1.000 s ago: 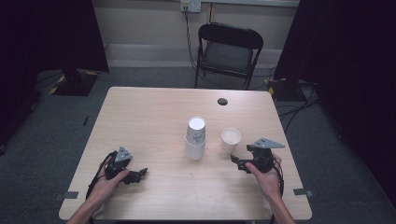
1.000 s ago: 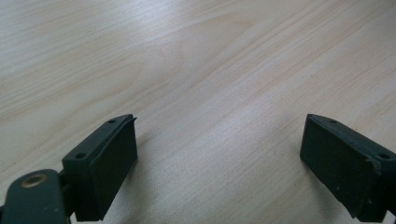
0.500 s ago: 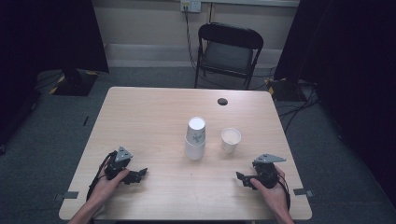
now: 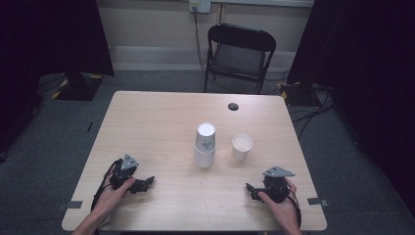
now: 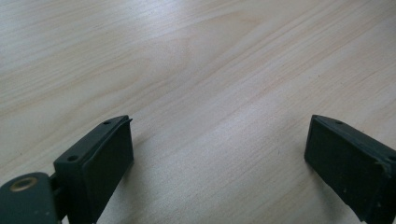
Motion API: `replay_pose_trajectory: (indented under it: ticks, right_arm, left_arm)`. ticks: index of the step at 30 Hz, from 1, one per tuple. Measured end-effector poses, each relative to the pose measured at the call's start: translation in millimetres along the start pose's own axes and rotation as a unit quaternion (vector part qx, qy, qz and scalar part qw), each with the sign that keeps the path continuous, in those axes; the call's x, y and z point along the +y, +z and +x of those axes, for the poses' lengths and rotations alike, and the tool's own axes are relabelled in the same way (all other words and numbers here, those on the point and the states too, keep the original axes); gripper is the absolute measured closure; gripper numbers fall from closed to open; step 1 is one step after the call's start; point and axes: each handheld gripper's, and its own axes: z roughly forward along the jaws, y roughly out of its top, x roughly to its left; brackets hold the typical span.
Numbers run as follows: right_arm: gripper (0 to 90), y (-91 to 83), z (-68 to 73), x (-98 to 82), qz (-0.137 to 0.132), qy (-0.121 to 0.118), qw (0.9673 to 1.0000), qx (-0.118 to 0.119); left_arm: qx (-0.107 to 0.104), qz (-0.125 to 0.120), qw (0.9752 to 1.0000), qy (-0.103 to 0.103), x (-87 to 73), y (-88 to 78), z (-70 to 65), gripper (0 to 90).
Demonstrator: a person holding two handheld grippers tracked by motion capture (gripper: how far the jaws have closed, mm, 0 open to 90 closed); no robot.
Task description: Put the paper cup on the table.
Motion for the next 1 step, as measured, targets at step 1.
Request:
replay_pose_trajectory:
  ticks: [1]
  right_arm:
    - [12.4,0.0,0.1,0.0,0.0,0.0,1.0,0.0]
  left_arm:
    - [0.0,0.0,1.0,0.0,0.0,0.0,0.0,7.6]
